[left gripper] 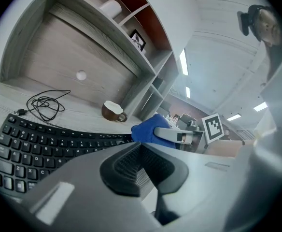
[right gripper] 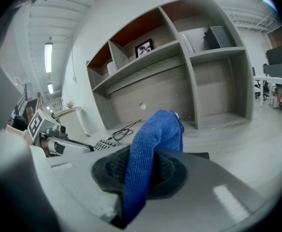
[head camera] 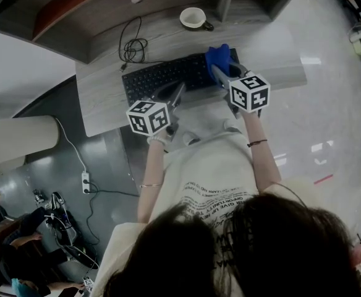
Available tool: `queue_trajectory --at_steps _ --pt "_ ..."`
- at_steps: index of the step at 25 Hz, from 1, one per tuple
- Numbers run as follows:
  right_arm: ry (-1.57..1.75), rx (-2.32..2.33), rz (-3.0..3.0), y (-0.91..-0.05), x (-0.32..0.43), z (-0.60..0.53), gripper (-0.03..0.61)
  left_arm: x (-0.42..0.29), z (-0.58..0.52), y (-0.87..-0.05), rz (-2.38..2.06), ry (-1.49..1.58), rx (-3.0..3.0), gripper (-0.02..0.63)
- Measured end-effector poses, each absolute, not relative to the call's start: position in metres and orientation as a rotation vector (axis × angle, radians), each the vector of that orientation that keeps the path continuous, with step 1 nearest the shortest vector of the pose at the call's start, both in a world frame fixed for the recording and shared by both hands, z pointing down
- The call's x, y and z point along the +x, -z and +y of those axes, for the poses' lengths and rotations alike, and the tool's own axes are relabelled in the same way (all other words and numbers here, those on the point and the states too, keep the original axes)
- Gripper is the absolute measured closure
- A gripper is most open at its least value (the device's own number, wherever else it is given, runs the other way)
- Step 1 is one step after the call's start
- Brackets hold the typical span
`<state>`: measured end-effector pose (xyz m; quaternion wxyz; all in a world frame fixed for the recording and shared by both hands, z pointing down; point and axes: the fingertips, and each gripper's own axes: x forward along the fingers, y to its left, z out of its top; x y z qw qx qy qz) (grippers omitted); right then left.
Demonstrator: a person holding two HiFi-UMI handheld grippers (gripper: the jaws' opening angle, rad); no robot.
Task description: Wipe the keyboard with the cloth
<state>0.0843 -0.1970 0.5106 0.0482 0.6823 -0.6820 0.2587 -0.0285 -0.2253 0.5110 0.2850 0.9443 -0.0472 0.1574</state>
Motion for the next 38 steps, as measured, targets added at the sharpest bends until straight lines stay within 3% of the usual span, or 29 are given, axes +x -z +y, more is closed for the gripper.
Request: queue_trajectory --at_steps 38 --pt "-0.792 1.866 -2.244 -0.518 0.005 -0.256 0.520 -0.095 -0.268 -0.507 -0.360 -0.353 2.519 0.617"
